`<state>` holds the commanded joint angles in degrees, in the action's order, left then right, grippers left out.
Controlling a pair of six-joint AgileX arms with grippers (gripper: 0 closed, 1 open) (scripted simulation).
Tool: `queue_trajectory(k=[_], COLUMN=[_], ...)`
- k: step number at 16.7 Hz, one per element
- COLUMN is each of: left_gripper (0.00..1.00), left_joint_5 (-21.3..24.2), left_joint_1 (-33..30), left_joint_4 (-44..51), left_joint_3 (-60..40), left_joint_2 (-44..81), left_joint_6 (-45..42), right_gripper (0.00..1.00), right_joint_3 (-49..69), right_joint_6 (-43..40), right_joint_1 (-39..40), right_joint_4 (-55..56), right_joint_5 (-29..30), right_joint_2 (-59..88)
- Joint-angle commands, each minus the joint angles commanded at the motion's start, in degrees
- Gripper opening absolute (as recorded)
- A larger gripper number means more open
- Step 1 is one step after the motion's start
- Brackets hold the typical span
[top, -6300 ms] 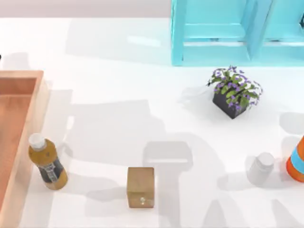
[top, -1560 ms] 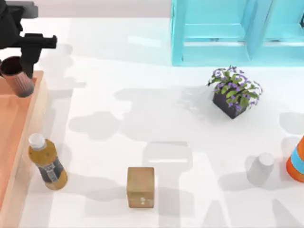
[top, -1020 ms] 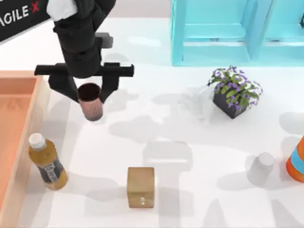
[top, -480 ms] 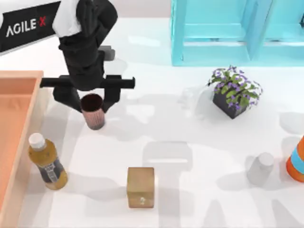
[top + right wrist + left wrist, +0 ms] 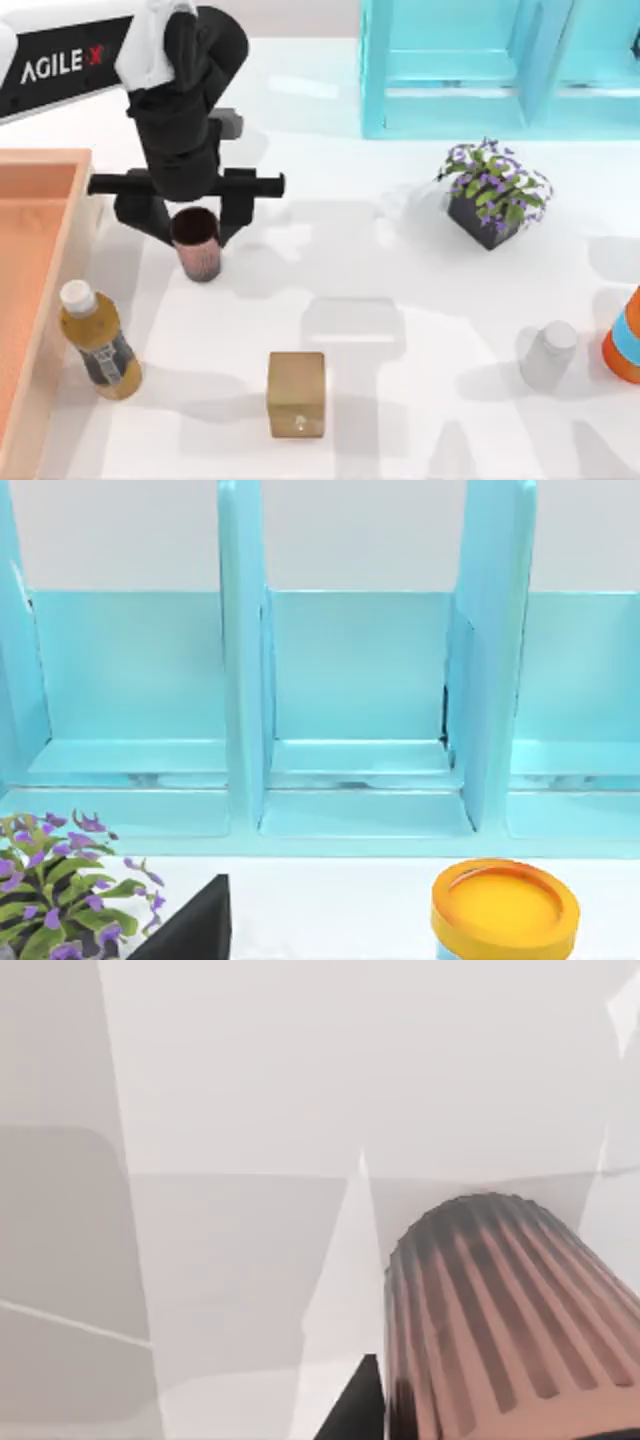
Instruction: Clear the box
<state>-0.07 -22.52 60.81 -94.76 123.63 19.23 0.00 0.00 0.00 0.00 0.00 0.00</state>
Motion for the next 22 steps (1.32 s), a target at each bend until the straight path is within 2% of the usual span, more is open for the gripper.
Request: queue_trajectory(k=[10,22], left_gripper=[0.98,1.0], left_joint_5=[0.0,0.0], left_joint_1=[0.0,0.0], left_joint_4=[0.0,2.3], left_joint_3=[0.0,-2.3], left_joint_2=[0.0,0.0], left_joint_6=[0.0,0.1], right_gripper=[1.0,1.0], right_joint_3=[0.0,0.0], right_joint_6=[0.0,0.0], right_joint_1=[0.0,0.0], right_joint_4=[0.0,0.0], right_joint_5=[0.0,0.0], right_joint_2=[0.0,0.0])
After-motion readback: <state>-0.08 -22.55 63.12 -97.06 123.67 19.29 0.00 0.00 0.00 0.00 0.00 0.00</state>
